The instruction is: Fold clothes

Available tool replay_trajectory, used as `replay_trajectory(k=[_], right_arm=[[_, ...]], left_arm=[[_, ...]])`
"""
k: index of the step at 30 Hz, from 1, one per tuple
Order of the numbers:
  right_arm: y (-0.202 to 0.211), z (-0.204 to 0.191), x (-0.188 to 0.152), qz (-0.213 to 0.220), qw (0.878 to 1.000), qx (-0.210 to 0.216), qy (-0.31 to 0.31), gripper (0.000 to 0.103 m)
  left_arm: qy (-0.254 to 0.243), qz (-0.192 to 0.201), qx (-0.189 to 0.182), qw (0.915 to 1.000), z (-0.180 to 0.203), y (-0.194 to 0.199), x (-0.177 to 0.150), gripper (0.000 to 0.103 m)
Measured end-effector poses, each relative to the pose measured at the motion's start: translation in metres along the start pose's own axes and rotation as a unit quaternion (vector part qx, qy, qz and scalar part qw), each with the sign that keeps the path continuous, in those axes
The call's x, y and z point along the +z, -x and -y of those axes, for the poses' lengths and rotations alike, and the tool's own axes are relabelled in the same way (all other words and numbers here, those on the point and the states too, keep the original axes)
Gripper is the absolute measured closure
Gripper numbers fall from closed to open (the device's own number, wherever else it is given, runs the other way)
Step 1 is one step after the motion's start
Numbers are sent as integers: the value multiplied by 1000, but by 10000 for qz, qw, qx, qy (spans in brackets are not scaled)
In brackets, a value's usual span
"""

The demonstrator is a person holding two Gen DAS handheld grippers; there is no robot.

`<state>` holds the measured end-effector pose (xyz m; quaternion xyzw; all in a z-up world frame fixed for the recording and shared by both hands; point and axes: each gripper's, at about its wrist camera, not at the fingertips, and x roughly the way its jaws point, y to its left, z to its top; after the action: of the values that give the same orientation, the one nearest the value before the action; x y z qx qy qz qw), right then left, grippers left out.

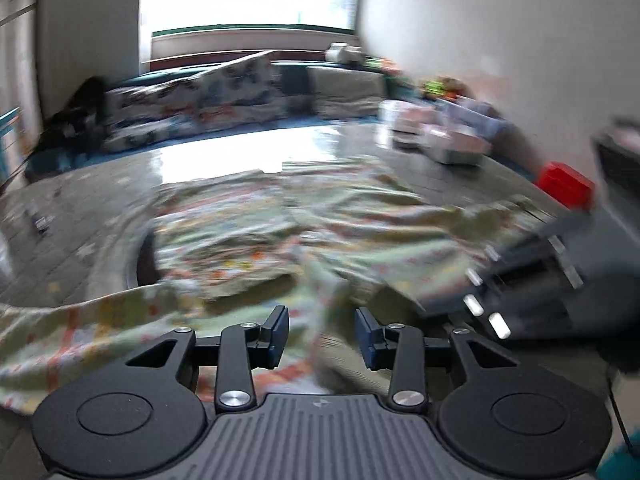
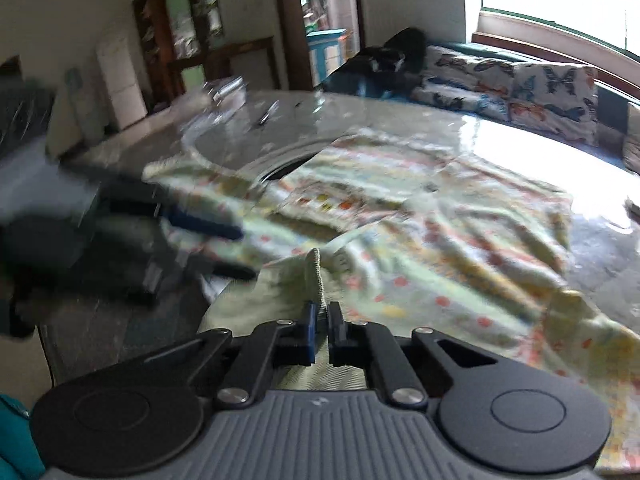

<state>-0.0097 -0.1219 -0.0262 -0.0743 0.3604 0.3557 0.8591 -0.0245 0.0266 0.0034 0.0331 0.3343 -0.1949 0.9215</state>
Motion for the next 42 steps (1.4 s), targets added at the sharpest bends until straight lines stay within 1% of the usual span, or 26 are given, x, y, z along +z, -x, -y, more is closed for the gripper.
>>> replay_trajectory(k=[2, 5, 8, 13, 14, 15, 18, 21, 24, 26, 29, 32, 38, 41, 42], right_arm=[[6, 8, 2, 69, 9999, -13, -153, 98], [12, 17, 4, 142, 9992, -14, -363, 98], [14, 20, 3, 177, 9989, -10, -427, 98], [9, 20, 0, 163, 9988, 22, -469, 98], [8, 20, 0, 165, 9987, 20, -485, 98], [7, 20, 0, 168, 9986, 18, -501, 98], [7, 21, -1, 187, 9983, 0, -554, 98], [10, 23, -1, 236, 9978, -19, -619, 98], [13, 23, 0, 308, 9972, -20, -681, 98], [17, 23, 1, 361, 9969, -18, -695, 98], [24, 19, 4, 451, 9970, 0, -623, 98], [24, 11, 6, 447, 9980, 34, -444, 99], [5, -4, 3, 152, 9996, 216, -57, 98], [-8, -11, -2, -41, 9994, 308, 145, 98], [-12, -13, -3, -97, 9992, 333, 216, 98]], left_arm=[[-273, -96, -187, 9994, 12, -3, -3, 63], [-667, -235, -271, 9971, 29, -13, -8, 63], [-785, -414, -261, 9957, 32, -24, -9, 64], [-879, -563, -371, 9938, 28, -33, -13, 66], [-874, -575, -403, 9937, 26, -33, -13, 73], [-818, -575, -455, 9940, 24, -33, -13, 83], [-456, -530, -730, 9949, 12, -32, -13, 92], [33, -398, -1036, 9938, -2, -26, -10, 93], [640, -173, -1442, 9873, -16, -19, -6, 93], [839, -132, -1597, 9835, -20, -19, -6, 93], [890, -313, -1712, 9807, -20, -28, -11, 93], [716, -510, -1687, 9817, -14, -36, -16, 93], [279, -472, -1679, 9843, -5, -28, -18, 90], [81, -376, -1699, 9847, -7, -17, -18, 89], [36, -325, -1687, 9851, -9, -12, -18, 88]])
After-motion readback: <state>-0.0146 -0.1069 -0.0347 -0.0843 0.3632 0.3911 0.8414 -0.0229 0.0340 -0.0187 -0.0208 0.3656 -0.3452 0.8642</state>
